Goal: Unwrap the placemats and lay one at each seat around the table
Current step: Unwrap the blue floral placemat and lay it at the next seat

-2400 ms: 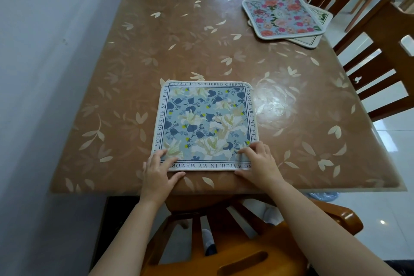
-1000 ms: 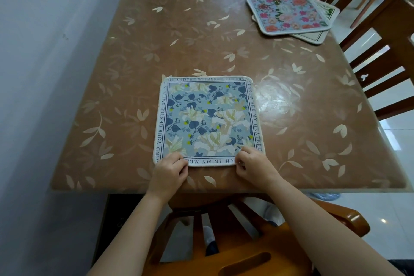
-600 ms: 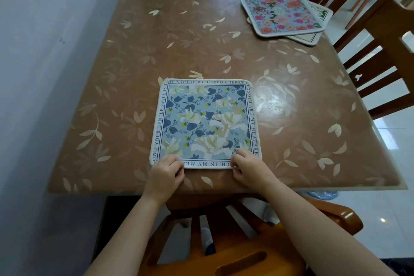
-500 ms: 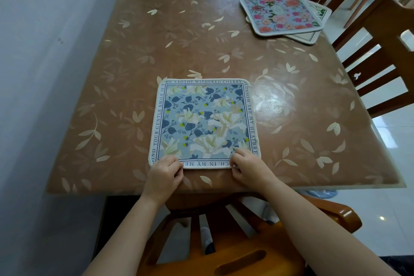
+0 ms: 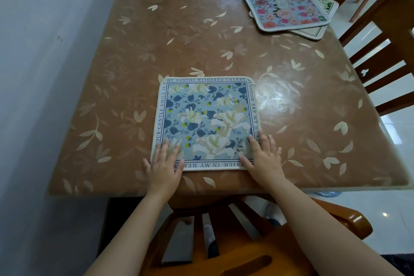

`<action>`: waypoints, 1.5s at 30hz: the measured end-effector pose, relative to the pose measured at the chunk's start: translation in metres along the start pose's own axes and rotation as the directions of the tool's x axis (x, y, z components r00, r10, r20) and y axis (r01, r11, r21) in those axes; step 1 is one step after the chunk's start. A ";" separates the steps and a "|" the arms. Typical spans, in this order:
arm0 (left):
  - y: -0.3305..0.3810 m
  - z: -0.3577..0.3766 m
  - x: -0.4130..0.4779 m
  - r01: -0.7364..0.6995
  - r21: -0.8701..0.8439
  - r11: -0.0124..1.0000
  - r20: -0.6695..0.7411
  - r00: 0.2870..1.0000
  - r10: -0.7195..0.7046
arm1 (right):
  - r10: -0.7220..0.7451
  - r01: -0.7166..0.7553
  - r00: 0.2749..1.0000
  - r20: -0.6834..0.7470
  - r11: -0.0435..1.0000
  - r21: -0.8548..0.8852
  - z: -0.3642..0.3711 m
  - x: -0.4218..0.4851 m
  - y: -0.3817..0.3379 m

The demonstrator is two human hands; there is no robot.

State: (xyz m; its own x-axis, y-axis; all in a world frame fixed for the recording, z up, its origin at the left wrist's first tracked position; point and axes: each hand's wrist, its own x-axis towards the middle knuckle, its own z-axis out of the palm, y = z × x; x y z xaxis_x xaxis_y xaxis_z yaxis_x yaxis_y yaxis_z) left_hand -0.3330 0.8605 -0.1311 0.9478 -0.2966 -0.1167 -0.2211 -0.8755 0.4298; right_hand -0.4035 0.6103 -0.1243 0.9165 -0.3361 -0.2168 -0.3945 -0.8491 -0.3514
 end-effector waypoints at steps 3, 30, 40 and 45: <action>-0.004 0.003 0.003 -0.046 0.238 0.970 0.074 0.997 0.029 | -0.091 0.099 0.994 0.066 0.987 -0.125 0.008 0.001 0.002; -0.007 0.002 -0.005 0.041 0.250 0.967 0.065 0.996 -0.059 | -0.232 0.269 0.957 0.176 0.935 -0.231 -0.004 0.009 0.004; 0.095 -0.002 -0.011 -0.017 0.188 0.982 0.073 0.997 0.003 | -0.295 0.312 0.949 0.110 0.929 -0.197 -0.040 -0.010 -0.022; 0.145 -0.013 -0.021 -0.168 0.151 0.974 -0.094 0.978 0.184 | -0.301 0.295 0.953 -0.025 0.946 -0.138 -0.076 -0.024 -0.001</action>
State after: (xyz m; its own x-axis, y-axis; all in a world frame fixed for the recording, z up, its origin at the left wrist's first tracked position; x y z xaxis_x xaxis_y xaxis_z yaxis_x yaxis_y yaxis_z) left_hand -0.3816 0.7449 -0.0554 0.9084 -0.4152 0.0491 -0.4097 -0.8606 0.3026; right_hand -0.4199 0.5883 -0.0495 0.9941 -0.0752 -0.0779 -0.0936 -0.9581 -0.2706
